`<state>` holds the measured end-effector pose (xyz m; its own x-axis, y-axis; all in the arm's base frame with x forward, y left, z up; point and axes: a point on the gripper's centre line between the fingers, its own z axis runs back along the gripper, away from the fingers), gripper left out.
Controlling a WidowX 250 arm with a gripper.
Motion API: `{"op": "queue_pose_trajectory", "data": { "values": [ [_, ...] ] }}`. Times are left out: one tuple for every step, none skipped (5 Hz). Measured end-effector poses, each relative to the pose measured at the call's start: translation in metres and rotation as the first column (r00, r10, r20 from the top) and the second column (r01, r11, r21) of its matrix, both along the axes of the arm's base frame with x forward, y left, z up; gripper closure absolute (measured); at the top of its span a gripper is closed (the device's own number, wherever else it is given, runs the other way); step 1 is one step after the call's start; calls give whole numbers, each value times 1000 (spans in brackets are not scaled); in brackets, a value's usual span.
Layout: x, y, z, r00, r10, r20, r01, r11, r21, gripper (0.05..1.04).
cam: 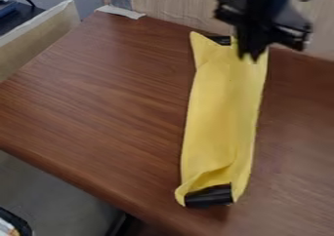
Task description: Fold the cloth from top right to left
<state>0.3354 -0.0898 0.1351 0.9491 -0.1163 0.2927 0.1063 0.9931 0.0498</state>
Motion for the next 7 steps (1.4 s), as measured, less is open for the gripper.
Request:
{"op": "queue_pose_trajectory", "data": {
  "values": [
    [-7,25,-19,994,100,-43,-101,995,-11,1024],
    [-15,34,-34,988,144,-63,-144,990,2,1024],
    [-15,38,-48,983,167,-74,-169,985,-22,1024],
    [-14,39,-57,981,175,-82,-177,984,-22,1002],
    [-14,39,-64,980,175,-95,-177,984,-17,847],
    [-15,39,-64,980,167,-105,-169,985,-11,581],
    [-16,34,-61,984,139,-114,-141,990,-2,272]
  ]
}}
